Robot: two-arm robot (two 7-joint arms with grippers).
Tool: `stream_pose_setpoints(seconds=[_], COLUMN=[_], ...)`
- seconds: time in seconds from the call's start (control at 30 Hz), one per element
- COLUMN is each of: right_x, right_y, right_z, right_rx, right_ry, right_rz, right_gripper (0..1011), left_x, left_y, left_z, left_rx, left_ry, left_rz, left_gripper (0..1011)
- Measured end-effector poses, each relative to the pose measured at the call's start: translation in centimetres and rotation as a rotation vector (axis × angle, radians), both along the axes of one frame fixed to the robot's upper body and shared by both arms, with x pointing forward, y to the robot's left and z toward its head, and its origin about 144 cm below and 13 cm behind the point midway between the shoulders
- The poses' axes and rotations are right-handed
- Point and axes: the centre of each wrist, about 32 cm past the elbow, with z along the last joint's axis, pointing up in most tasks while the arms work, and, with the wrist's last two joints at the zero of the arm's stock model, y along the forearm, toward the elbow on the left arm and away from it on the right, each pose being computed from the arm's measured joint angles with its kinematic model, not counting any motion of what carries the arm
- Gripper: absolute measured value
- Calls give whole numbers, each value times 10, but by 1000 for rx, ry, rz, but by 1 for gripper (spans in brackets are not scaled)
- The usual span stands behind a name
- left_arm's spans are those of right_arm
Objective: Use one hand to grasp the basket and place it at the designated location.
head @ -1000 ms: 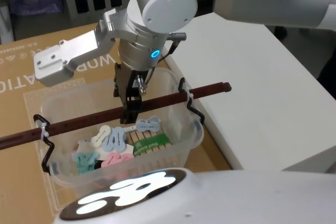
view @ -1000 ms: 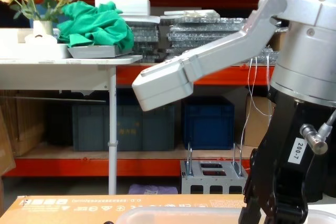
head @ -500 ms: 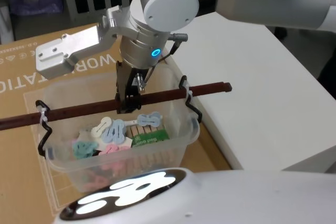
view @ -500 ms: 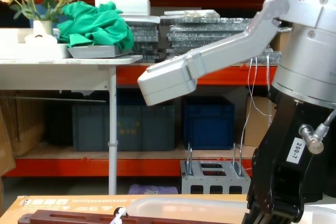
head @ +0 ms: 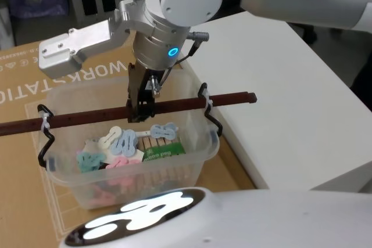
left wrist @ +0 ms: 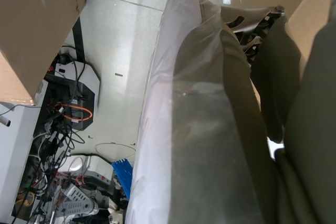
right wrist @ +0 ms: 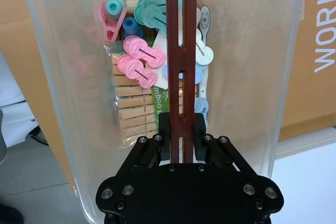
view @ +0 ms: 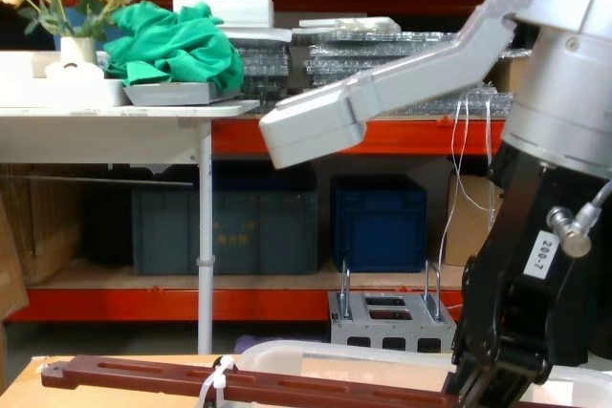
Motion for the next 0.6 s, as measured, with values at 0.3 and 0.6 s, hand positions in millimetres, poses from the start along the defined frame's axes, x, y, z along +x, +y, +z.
stream_pose_setpoints(seconds=[0.3, 0.6], right_x=[-2, 5], right_y=[-6, -16], right_z=[7, 20], right_rx=[1, 4], right_ry=[15, 36], right_rz=[19, 4], right_gripper=[238, 238], left_x=[0, 0], left_y=[0, 0], left_z=[0, 0], left_rx=[0, 0], left_ry=[0, 0], left_rz=[0, 0], left_gripper=[0, 0])
